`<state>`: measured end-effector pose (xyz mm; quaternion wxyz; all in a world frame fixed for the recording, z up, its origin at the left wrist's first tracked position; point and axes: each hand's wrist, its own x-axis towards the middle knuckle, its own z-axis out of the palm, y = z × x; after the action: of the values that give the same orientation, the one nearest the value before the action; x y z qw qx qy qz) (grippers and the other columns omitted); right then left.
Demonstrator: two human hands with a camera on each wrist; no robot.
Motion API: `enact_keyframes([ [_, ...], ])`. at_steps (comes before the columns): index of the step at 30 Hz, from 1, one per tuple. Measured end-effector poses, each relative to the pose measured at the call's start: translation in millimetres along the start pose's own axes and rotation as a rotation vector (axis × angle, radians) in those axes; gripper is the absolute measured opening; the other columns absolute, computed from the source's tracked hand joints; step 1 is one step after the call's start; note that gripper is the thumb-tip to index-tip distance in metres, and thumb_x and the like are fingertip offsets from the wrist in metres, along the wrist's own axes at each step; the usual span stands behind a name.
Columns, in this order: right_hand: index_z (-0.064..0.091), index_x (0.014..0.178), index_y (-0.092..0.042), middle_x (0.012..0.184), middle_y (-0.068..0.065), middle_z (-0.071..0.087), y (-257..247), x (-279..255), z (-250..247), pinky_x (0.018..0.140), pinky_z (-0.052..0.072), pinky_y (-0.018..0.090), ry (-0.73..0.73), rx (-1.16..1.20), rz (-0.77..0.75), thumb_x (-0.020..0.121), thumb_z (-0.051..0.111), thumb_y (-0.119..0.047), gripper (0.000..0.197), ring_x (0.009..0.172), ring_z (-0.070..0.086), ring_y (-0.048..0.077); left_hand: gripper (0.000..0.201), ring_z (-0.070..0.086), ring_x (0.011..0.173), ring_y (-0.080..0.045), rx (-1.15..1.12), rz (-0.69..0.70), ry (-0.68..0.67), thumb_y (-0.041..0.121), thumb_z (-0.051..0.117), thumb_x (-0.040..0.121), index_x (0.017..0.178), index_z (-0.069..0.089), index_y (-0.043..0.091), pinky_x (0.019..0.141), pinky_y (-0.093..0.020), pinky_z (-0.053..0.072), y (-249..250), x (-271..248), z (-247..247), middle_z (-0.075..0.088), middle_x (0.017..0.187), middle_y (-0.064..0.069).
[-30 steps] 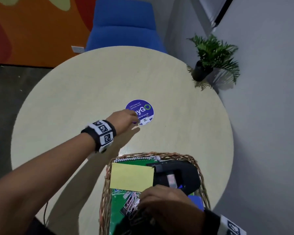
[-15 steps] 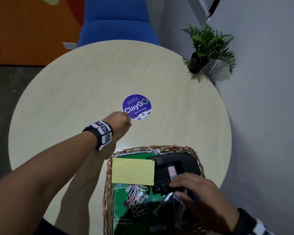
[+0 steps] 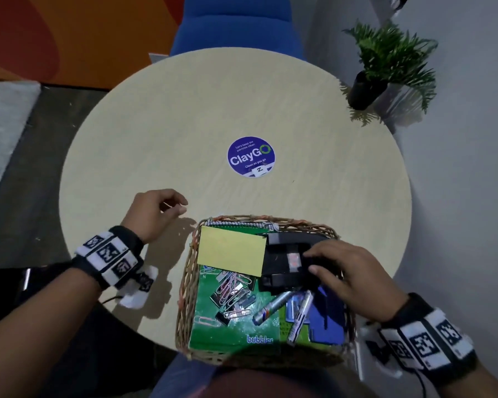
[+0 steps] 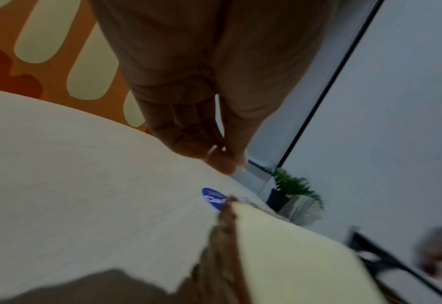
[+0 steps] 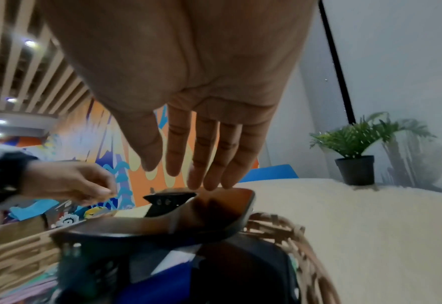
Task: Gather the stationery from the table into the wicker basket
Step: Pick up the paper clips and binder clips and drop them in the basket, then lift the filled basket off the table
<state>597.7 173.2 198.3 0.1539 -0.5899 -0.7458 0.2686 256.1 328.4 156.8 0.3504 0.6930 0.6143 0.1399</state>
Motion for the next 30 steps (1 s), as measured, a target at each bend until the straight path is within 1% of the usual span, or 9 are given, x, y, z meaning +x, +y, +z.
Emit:
enact_keyframes([
  [4, 0.062, 0.110, -0.029, 0.108, -0.011, 0.065, 17, 20, -5, 0.079, 0.051, 0.031, -0.040, -0.112, -0.016, 0.086, 0.053, -0.036, 0.026, 0.100, 0.059, 0.012, 0.010, 0.068, 0.065, -0.002, -0.161, -0.051, -0.009, 0.014, 0.068, 0.084, 0.086, 0.073, 0.022, 0.068, -0.017, 0.054, 30, -81, 18, 0.073, 0.076, 0.007],
  [8, 0.062, 0.112, -0.027, 0.107, -0.007, 0.066, 39, 49, -4, 0.081, 0.047, 0.033, -0.066, -0.118, -0.043, 0.087, 0.052, -0.036, 0.028, 0.100, 0.059, 0.017, 0.017, 0.071, 0.073, 0.002, -0.287, -0.095, -0.145, 0.010, 0.061, 0.089, 0.097, 0.074, 0.018, 0.076, -0.019, 0.056, 50, -139, 60, 0.076, 0.083, 0.006],
  [11, 0.061, 0.115, -0.023, 0.113, -0.001, 0.066, 53, 72, 1, 0.088, 0.047, 0.038, -0.100, -0.126, -0.058, 0.091, 0.057, -0.026, 0.025, 0.105, 0.059, 0.022, 0.024, 0.067, 0.085, 0.009, -0.248, -0.056, -0.193, 0.012, 0.056, 0.093, 0.107, 0.071, 0.022, 0.079, -0.010, 0.051, 59, -167, 81, 0.075, 0.090, 0.012],
  [15, 0.055, 0.127, -0.022, 0.122, 0.002, 0.064, 68, 102, 3, 0.094, 0.044, 0.036, -0.244, -0.095, -0.038, 0.093, 0.056, -0.028, 0.034, 0.111, 0.058, 0.023, 0.012, 0.066, 0.073, 0.002, -0.312, -0.057, -0.111, 0.027, 0.061, 0.088, 0.090, 0.072, 0.025, 0.071, -0.019, 0.051, 52, -206, 87, 0.073, 0.078, 0.007],
  [19, 0.048, 0.134, -0.025, 0.122, 0.002, 0.063, 71, 120, 5, 0.088, 0.039, 0.029, -0.549, -0.102, 0.057, 0.096, 0.048, -0.035, 0.039, 0.110, 0.058, 0.023, 0.022, 0.051, 0.063, -0.001, -0.375, -0.152, -0.428, 0.049, 0.061, 0.080, 0.084, 0.069, 0.029, 0.065, -0.021, 0.045, 22, -238, 102, 0.061, 0.068, 0.011],
  [22, 0.056, 0.124, -0.026, 0.119, 0.000, 0.064, 77, 121, 9, 0.091, 0.040, 0.029, -0.606, -0.031, 0.064, 0.098, 0.042, -0.036, 0.030, 0.110, 0.057, 0.020, 0.038, 0.059, 0.081, -0.001, -0.413, -0.216, -0.576, 0.048, 0.063, 0.082, 0.113, 0.063, 0.025, 0.082, -0.025, 0.051, 2, -239, 120, 0.067, 0.088, 0.011],
  [24, 0.059, 0.119, -0.023, 0.118, 0.000, 0.064, 79, 119, 10, 0.097, 0.041, 0.031, -0.623, 0.045, 0.075, 0.100, 0.040, -0.033, 0.029, 0.110, 0.057, 0.017, 0.063, 0.064, 0.101, -0.011, -0.463, -0.247, -0.586, 0.063, 0.062, 0.076, 0.124, 0.054, 0.023, 0.097, -0.031, 0.050, 2, -234, 132, 0.068, 0.111, 0.007],
  [27, 0.057, 0.124, -0.019, 0.121, 0.000, 0.063, 79, 112, 8, 0.091, 0.038, 0.021, -0.617, 0.120, 0.088, 0.101, 0.038, -0.028, 0.031, 0.111, 0.055, 0.014, 0.082, 0.043, 0.132, -0.005, -0.386, -0.154, -0.622, 0.078, 0.049, 0.072, 0.140, 0.037, 0.033, 0.114, -0.028, 0.032, 7, -222, 147, 0.045, 0.144, 0.014],
  [30, 0.056, 0.124, -0.018, 0.118, 0.000, 0.062, 83, 105, 8, 0.083, 0.036, 0.005, -0.580, 0.169, 0.110, 0.102, 0.036, -0.026, 0.031, 0.109, 0.055, 0.014, 0.088, 0.024, 0.139, 0.005, -0.414, -0.133, -0.684, 0.080, 0.041, 0.073, 0.144, 0.032, 0.030, 0.119, -0.022, 0.014, 5, -207, 148, 0.032, 0.150, 0.020],
])
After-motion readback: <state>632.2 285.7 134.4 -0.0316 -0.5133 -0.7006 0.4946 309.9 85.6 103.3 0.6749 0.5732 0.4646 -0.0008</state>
